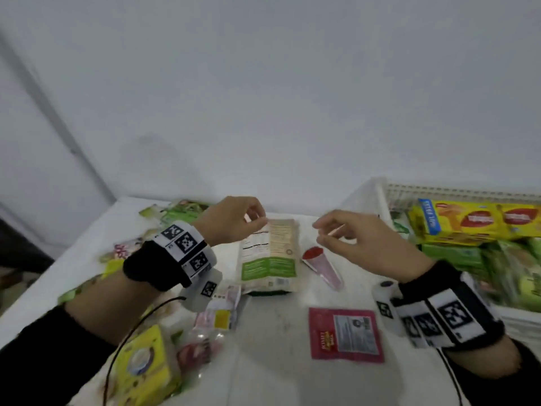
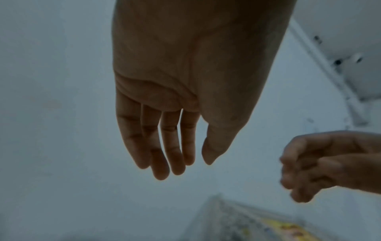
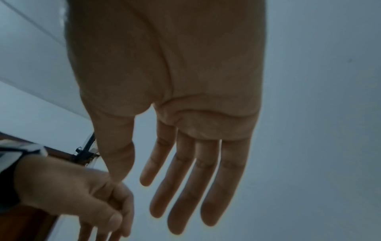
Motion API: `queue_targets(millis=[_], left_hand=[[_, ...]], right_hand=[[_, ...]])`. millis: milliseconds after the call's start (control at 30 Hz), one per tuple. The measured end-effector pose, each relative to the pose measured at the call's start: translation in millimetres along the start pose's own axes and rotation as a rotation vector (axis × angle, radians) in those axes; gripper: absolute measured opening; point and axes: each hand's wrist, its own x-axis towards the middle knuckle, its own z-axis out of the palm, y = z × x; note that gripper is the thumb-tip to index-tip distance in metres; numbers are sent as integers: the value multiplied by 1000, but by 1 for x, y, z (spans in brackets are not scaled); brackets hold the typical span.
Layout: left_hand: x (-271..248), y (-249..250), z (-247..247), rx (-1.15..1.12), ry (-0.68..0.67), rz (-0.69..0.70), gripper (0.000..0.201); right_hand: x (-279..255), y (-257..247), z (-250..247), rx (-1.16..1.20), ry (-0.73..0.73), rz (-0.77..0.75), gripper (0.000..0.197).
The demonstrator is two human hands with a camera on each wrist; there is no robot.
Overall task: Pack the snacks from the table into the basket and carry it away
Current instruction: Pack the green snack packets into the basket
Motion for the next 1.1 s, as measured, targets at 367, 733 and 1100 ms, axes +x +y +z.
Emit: queue_targets(millis=[367, 733, 1100], left_hand=[[-140, -203, 22, -15, -2, -283, 4], [-165, -293, 10, 83, 86, -285, 46], [-135, -329, 1, 331, -181, -314, 98]], right_hand=[[63, -31, 226, -53, -270, 109, 21], [124, -97, 316, -278, -205, 6, 29], [224, -98, 322, -228, -261, 196, 39]])
